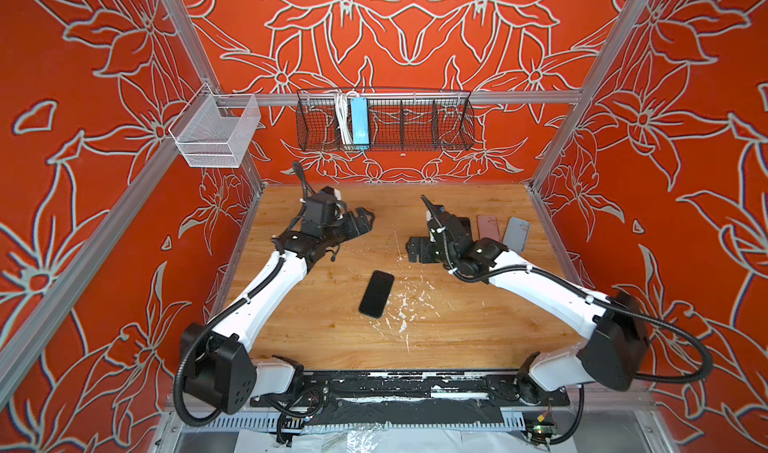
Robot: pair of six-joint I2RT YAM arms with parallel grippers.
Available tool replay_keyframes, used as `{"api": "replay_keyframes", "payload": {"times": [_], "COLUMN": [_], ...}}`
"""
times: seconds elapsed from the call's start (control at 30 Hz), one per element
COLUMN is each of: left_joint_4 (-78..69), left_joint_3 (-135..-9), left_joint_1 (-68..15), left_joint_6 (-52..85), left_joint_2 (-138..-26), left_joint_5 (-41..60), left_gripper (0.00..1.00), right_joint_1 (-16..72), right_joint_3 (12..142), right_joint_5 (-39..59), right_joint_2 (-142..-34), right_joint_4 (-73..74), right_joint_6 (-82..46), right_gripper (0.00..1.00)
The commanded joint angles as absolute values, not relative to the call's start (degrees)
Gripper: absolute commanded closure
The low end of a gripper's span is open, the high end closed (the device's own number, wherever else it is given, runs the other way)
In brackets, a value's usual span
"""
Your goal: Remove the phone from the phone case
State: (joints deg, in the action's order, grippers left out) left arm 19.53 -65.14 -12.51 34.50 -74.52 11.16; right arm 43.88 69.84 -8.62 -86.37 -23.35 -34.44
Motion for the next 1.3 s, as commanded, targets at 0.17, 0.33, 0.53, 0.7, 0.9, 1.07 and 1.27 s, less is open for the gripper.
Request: {"api": "replay_keyframes", "payload": {"times": [0.17,0.33,0.53,0.7,0.9,1.07,1.27], "left_joint_4": [29.05,28.89,25.24,23.81,21.93,21.86,21.89], "left_joint_3": [-68.92,-68.38,-64.08,-63.16,-62.05,-61.87,-61.79], "left_joint_1": [1.9,9.01,13.36,15.03,17.27,17.34,17.38], "left_joint_6": [30.5,31.6,34.44,35.97,37.69,37.36,37.42], "left_joint_2": [-72.6,-71.74,-69.36,-69.48,-69.28,-68.82,-69.03], "left_joint_5": [18.46,22.74,26.04,28.57,31.3,30.98,30.89], "left_gripper": [0.03,0.03,0.03,0.03,0.03,0.03,0.03], "right_joint_1": [53.82,56.98,58.18,58.3,58.97,59.4,60.03], "right_joint_3": [85.99,100.36,102.65,103.01,103.23,103.05,103.08], "right_joint_5": [-21.24,-19.52,-13.48,-9.47,-8.58,-7.12,-6.08], "right_joint_2": [-103.55,-115.12,-120.79,-123.41,-125.36,-126.6,-127.75], "right_joint_4": [-39.65,-54.85,-53.71,-52.91,-52.56,-52.21,-51.25], "right_joint_6": [-51.06,-59.86,-64.33,-66.73,-68.35,-69.41,-70.55], "right_gripper": [0.02,0.02,0.02,0.02,0.04,0.05,0.06]}}
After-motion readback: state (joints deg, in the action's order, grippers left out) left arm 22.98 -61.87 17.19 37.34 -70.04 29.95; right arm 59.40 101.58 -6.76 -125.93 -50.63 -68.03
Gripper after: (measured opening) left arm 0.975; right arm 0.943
